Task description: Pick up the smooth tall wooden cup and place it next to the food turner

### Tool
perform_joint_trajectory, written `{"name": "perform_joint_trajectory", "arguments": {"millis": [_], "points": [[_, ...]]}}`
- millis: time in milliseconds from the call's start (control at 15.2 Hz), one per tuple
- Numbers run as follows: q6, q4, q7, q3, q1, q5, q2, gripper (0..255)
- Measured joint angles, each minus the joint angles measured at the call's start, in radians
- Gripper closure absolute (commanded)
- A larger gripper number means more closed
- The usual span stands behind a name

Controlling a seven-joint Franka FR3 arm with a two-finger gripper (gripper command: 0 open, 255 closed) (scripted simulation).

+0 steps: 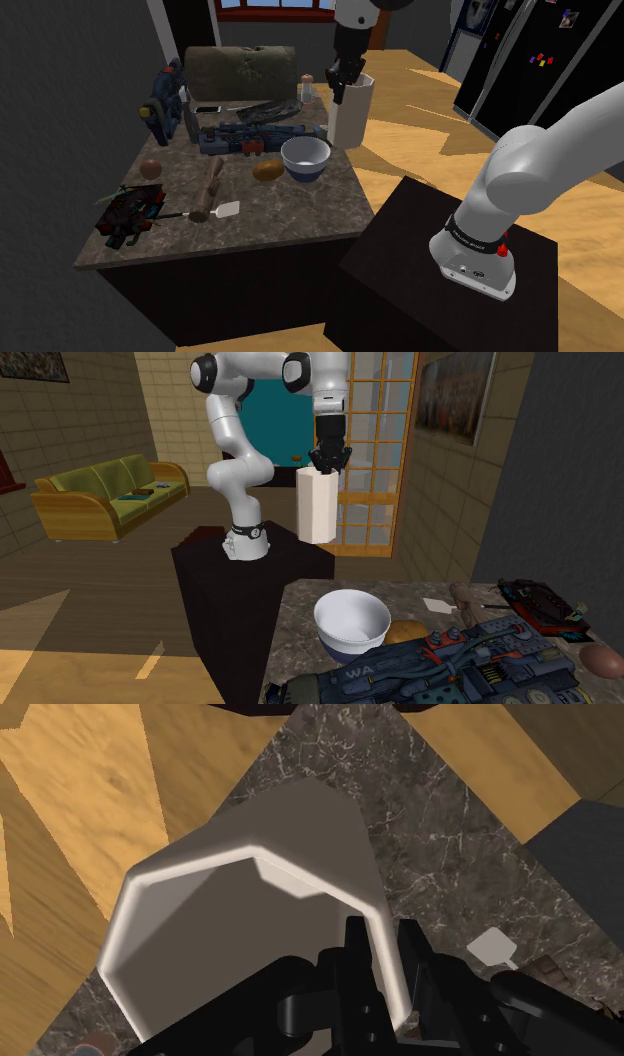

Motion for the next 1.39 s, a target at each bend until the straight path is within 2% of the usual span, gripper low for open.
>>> {"name": "perform_joint_trajectory", "arguments": {"millis": [396, 594, 1122, 1386], "points": [[0.016, 0.167, 0.094, 0.073, 0.016, -0.005, 0.184, 255], [-0.001, 0.287, 0.149, 0.11, 0.025, -0.02, 0.29, 255], [-0.04, 0.619, 0.294, 0.185, 0.072, -0.107, 0.597, 255], [-0.013, 0.625, 0.306, 0.187, 0.077, -0.12, 0.634, 255]]}}
